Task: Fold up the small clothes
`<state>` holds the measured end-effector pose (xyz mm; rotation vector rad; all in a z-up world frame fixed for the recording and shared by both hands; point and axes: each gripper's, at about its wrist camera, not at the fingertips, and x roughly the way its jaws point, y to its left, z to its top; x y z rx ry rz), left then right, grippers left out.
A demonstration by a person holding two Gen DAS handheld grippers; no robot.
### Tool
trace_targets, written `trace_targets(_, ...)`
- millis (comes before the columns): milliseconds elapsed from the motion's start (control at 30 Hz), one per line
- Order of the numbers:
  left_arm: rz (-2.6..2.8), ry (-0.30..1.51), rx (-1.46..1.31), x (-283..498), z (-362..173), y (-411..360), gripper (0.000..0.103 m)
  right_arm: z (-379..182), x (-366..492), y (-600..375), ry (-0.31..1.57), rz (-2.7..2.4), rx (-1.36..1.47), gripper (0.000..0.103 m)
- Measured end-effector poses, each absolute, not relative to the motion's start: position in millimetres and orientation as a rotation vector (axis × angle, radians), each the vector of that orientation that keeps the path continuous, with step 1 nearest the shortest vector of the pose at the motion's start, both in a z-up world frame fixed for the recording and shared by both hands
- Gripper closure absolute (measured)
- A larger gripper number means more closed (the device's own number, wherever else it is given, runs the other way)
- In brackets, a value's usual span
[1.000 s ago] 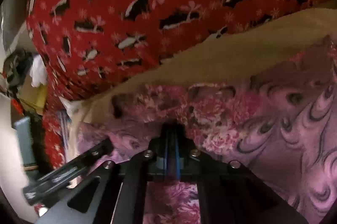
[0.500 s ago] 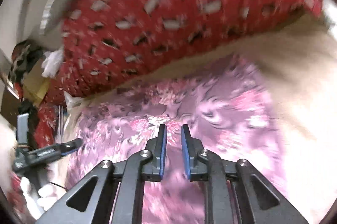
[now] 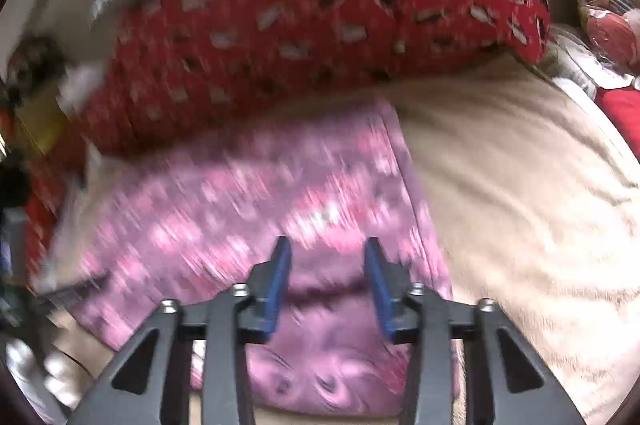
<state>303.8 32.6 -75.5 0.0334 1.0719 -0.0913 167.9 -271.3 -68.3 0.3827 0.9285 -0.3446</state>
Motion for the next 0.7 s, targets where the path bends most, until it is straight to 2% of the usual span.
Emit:
trace_targets(100,-0.085,1.073,0.055,303.1,-74.9,31.0,0.044,-66.3,170.8,-252.9,0.933,-0.360,0.224,0.061)
trace_targets(300,-0.076,1.074,0.051,298.8,-73.9,32.8,0.041,-30.3,175.7,-247.5,0.813,-0.292,0.374,0.060)
trace_targets(467,-0.079,1.086,0.025,299.5,-74.5,35.8,0.040,-73.8,188.5,-236.0,0.942,-0.305,0.349,0.056)
trace_targets(567,-0.099,1.093,0.002,299.1,-73.5,40.6,0.040,-71.1,182.6,-230.1,0.883,-0.315,0.314,0.055)
trace_targets(700,-0.121,1.085,-0.073,299.9,-61.5,57.6,0.041,-62.0,188.0,-232.7,0.918,-0.318,0.340,0.055)
